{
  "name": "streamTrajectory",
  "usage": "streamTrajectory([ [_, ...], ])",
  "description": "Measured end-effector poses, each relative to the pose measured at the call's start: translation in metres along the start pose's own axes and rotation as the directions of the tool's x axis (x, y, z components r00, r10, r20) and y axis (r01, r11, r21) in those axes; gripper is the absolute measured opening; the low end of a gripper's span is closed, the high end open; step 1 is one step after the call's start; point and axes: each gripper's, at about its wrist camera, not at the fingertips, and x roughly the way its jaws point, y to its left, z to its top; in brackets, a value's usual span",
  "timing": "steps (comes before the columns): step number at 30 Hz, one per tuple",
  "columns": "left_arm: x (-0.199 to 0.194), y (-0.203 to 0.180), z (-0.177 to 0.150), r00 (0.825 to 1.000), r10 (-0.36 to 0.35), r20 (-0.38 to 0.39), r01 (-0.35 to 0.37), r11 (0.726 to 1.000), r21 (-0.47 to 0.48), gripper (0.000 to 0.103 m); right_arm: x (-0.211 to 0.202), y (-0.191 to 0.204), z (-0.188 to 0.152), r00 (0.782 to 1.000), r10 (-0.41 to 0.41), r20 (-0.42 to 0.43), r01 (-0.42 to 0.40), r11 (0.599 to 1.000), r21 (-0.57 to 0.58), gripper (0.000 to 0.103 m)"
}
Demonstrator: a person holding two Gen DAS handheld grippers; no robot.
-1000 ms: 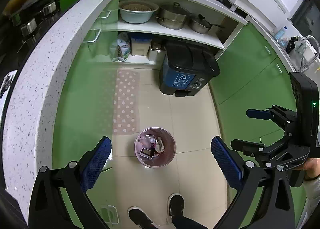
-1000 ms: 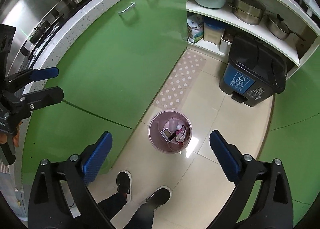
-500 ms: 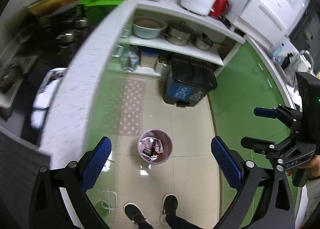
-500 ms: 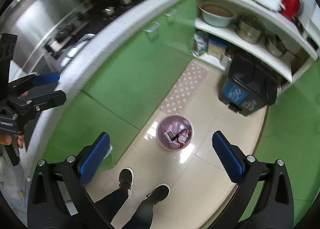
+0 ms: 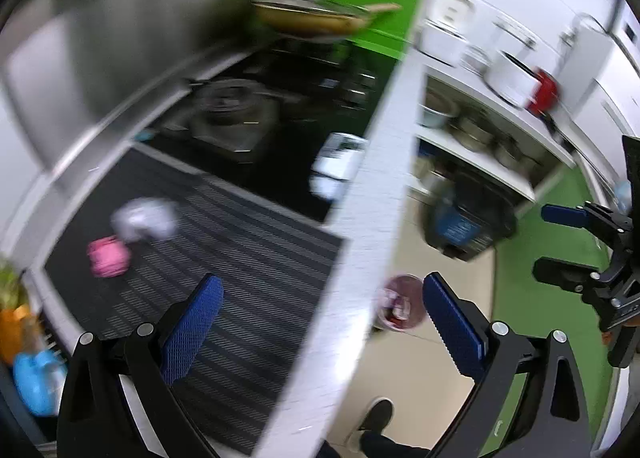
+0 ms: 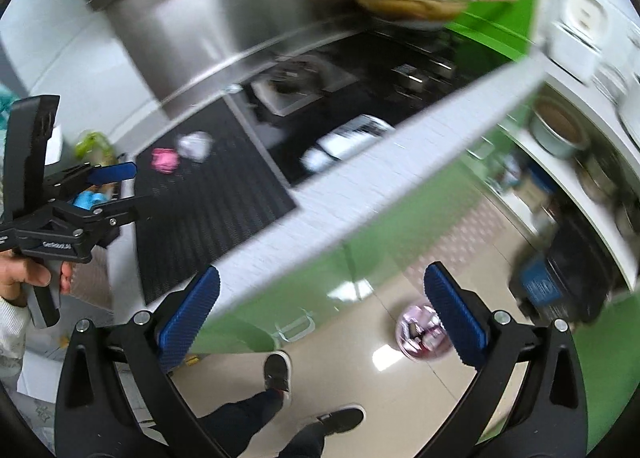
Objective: Collect trash
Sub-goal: 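Turn both tools back toward the pink paper and plastic bag on the mat, then grasp the pink crumpled paper with the left tool while the right tool approaches the plastic bag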
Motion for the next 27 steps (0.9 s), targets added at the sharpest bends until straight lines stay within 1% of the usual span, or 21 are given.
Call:
streamTrajectory([
  [2,-0.012,0.034,-0.001,0.999,0.034,0.006,-0.033,0.999,-0.041,0.096,0.009,0.023,0.014,1.000,0.022,0.004,-0.022,0.999,-0.030,0.100],
  [5,-0.025,0.074,-0.006,0.997,0.072,0.013,-0.071,0.994,-0.083,0.096,0.025,0.057,0.032,0.999,0.044,-0.003,-0.044,0.996,-0.073,0.100],
  [8,-0.031,0.109,-0.010,0.995,0.102,0.014,-0.099,0.988,-0.115,0.096,0.043,0.088,0.048,0.998,0.062,-0.009,-0.063,0.992,-0.110,0.100],
  [11,-0.029,0.134,-0.012,0.993,0.114,0.017,-0.110,0.984,-0.140,0.096,0.057,0.112,0.060,0.997,0.071,-0.014,-0.072,0.988,-0.139,0.100],
  [16,-0.019,0.162,-0.009,0.993,0.121,0.011,-0.117,0.975,-0.189,0.096,0.083,0.143,0.081,0.995,0.088,-0.045,-0.096,0.977,-0.193,0.100],
  [20,-0.004,0.179,-0.006,0.991,0.132,-0.002,-0.129,0.962,-0.243,0.096,0.107,0.157,0.102,0.991,0.105,-0.081,-0.123,0.958,-0.258,0.100],
  [24,0.021,0.191,-0.005,0.985,0.168,-0.032,-0.170,0.947,-0.274,0.096,0.135,0.160,0.118,0.986,0.126,-0.111,-0.155,0.937,-0.313,0.100],
  [27,0.045,0.201,-0.007,0.979,0.194,-0.063,-0.204,0.934,-0.294,0.096,0.163,0.159,0.127,0.979,0.130,-0.160,-0.180,0.916,-0.358,0.100],
])
